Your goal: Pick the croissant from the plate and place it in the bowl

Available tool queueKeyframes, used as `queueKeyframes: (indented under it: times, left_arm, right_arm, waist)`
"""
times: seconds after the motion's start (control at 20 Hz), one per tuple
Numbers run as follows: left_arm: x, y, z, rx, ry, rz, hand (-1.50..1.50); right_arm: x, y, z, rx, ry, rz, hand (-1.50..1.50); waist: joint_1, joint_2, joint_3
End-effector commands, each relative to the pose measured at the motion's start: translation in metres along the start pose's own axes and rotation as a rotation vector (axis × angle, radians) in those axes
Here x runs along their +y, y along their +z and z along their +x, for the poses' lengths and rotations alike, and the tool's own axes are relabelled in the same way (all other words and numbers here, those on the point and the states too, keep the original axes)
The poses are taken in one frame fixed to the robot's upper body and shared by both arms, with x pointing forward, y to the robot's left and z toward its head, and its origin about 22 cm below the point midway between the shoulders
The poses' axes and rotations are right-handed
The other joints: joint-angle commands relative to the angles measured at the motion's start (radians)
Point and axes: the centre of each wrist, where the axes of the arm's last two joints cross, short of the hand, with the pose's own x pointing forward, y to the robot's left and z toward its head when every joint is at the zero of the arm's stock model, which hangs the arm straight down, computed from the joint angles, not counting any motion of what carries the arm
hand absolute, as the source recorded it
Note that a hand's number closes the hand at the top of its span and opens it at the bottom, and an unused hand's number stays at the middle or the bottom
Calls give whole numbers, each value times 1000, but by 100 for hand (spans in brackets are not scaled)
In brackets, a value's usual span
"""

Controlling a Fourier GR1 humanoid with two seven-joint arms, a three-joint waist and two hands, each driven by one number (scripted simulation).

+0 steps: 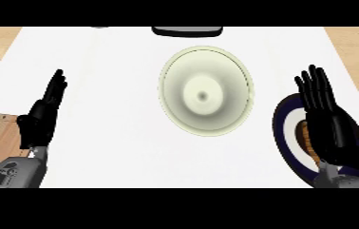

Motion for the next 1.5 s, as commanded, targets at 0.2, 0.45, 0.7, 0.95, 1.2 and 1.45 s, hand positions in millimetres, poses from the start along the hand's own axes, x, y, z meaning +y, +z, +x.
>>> queueKeyframes:
  times: [0.2,0.45,0.7,0.95,1.2,1.45]
  left_arm:
    - [-40,-4,26,-3,165,-96,0]
    - [-85,9,33,25,239,-121,0]
    - [-79,12,41,25,229,-168,0]
    - [-84,23,43,19,232,-150,0]
    - [-85,28,58,27,221,-158,0]
    - [-102,24,55,19,232,-151,0]
  right_arm:
    - [-48,54,-21,346,206,417,150]
    - [-85,81,-36,127,402,-79,-150]
    - [-106,111,-35,-96,251,-73,-150]
    - [-122,111,30,-109,396,-110,-150]
    - [-145,80,78,44,561,-124,-150]
    - [-138,65,92,226,535,-30,-150]
  waist:
    - [-7,-30,43]
    - [-35,-33,46]
    - [-10,-31,43]
    - [-10,-31,41]
    - [1,-31,40]
    - [1,-29,40]
